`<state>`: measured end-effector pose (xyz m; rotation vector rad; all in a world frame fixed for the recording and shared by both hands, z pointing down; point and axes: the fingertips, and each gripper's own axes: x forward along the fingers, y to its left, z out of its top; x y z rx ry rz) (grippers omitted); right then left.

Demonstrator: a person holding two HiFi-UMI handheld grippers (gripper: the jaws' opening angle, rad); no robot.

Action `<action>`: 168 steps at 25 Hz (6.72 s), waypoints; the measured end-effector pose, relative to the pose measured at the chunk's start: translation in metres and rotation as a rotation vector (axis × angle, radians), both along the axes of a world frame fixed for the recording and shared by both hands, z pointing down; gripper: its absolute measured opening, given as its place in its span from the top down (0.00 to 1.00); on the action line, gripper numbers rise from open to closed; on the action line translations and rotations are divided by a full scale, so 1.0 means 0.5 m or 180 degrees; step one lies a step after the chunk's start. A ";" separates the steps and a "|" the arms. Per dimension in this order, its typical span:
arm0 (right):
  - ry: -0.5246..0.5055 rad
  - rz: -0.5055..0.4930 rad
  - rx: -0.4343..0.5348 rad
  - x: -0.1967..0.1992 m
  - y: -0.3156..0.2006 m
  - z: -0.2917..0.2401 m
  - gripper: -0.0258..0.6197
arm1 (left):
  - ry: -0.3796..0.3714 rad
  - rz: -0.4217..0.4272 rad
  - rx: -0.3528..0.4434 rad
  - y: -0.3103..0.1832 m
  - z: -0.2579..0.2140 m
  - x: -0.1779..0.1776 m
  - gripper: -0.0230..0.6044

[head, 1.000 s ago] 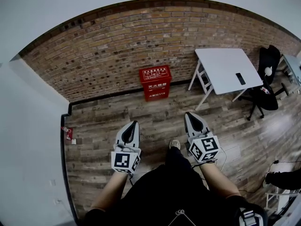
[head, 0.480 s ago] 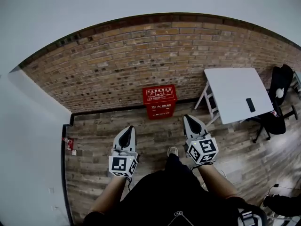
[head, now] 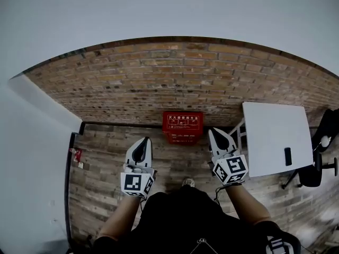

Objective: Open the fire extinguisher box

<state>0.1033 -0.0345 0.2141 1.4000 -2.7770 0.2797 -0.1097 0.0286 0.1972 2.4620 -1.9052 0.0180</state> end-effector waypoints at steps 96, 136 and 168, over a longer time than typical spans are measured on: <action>0.0544 0.0038 -0.1987 0.032 -0.402 1.465 0.54 | 0.0110 0.0269 -0.2238 -0.492 1.472 -0.112 0.45; 0.0038 0.0387 -0.1280 0.034 -0.585 1.124 0.54 | 0.0241 -0.0024 -0.1284 -0.679 1.134 -0.125 0.44; -0.0154 0.0572 -0.1383 0.019 -0.746 1.070 0.54 | 0.0646 -0.0218 -0.1271 -0.836 1.088 -0.147 0.44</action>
